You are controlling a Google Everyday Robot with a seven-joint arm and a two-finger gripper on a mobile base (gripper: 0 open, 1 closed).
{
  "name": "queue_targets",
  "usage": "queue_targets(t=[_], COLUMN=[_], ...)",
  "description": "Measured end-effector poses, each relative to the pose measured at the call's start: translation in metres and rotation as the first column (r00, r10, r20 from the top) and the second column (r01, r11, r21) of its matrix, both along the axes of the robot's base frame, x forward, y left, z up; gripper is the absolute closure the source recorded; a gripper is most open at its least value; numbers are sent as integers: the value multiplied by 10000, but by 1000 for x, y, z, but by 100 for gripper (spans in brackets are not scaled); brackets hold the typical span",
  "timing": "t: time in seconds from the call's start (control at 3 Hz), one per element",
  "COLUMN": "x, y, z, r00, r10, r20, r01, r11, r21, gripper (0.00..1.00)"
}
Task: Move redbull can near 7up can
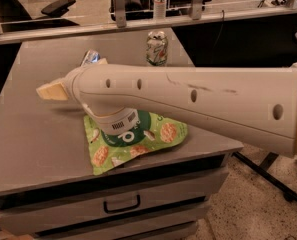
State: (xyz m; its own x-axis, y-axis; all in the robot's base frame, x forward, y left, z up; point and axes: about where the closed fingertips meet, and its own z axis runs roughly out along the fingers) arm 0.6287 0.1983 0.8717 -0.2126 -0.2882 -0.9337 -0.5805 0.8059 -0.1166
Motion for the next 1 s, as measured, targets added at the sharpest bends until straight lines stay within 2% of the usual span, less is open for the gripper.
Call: queue_targets(t=[0.33,1.0], x=[13,22], y=[-3,0], z=[3,-4], r00=[9981,9912], r10=[-612,-1220], r20=[-72,-522], r01=[613,1263], r11=[9977,9880], r21=[283,894], gripper=[0,0])
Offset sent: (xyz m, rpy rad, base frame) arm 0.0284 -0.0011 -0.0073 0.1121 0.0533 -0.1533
